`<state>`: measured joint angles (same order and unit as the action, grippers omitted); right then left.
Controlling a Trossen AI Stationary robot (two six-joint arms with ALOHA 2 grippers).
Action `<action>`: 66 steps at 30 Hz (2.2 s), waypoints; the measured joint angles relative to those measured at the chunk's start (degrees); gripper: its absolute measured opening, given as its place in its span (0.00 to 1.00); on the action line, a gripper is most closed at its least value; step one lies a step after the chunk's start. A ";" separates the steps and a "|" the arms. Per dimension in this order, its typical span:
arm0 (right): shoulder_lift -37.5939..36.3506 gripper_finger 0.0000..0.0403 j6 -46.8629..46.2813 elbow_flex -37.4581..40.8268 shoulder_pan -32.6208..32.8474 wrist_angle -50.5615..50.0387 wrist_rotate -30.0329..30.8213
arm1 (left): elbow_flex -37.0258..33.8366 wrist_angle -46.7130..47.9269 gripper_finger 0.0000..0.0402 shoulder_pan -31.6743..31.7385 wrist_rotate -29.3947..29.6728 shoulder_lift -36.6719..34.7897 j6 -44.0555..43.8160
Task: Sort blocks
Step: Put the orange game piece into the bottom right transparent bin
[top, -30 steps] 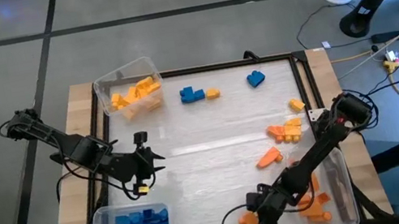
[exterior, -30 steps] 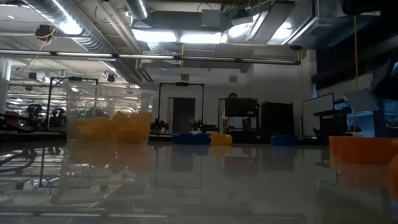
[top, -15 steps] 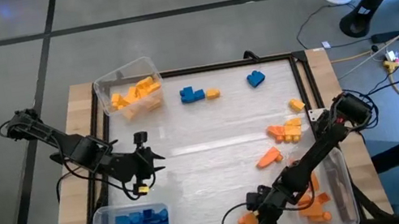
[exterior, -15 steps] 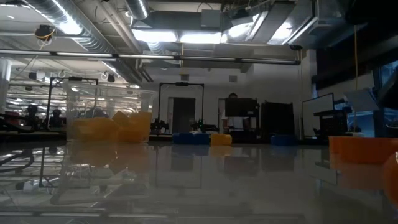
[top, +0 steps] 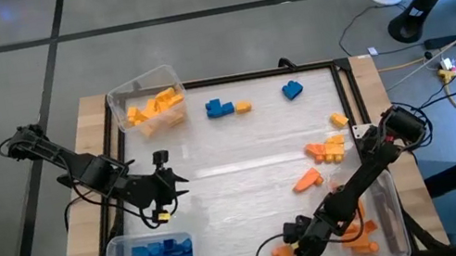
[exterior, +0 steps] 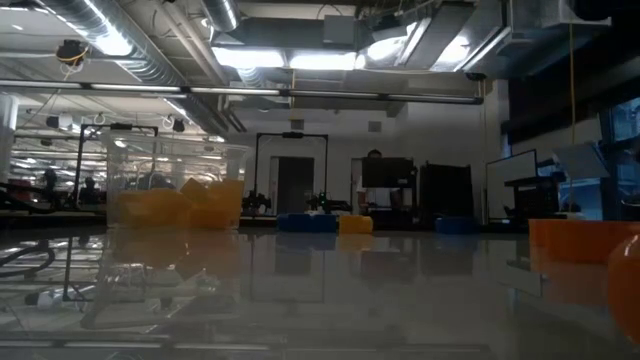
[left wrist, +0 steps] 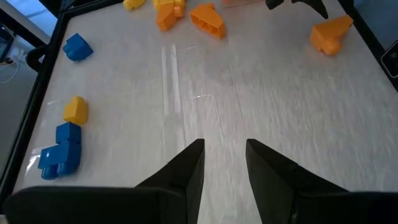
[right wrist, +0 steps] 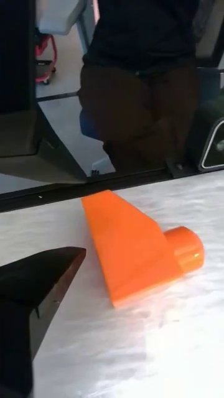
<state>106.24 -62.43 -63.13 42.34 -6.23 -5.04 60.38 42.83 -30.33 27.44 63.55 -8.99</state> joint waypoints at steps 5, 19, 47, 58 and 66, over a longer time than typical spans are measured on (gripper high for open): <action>0.00 0.45 -1.99 0.00 0.84 1.07 2.51 | 0.00 0.00 0.27 0.00 0.00 0.00 0.00; 3.43 0.45 -4.72 -0.04 2.64 6.78 7.13 | 0.04 -0.02 0.27 -0.01 0.00 0.00 0.00; 3.69 0.44 -4.82 -0.04 1.04 6.61 15.02 | 0.04 -0.01 0.27 -0.02 0.00 0.00 0.02; 7.15 0.44 -7.43 -0.24 1.04 8.50 14.62 | 0.04 -0.01 0.27 -0.01 0.02 0.00 0.02; 7.16 0.29 -7.39 -0.22 1.02 7.95 15.11 | 0.04 -0.01 0.27 -0.01 0.02 0.00 0.36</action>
<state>113.40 -69.82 -63.35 43.35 1.72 10.07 60.42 42.82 -30.34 27.46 63.55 -8.63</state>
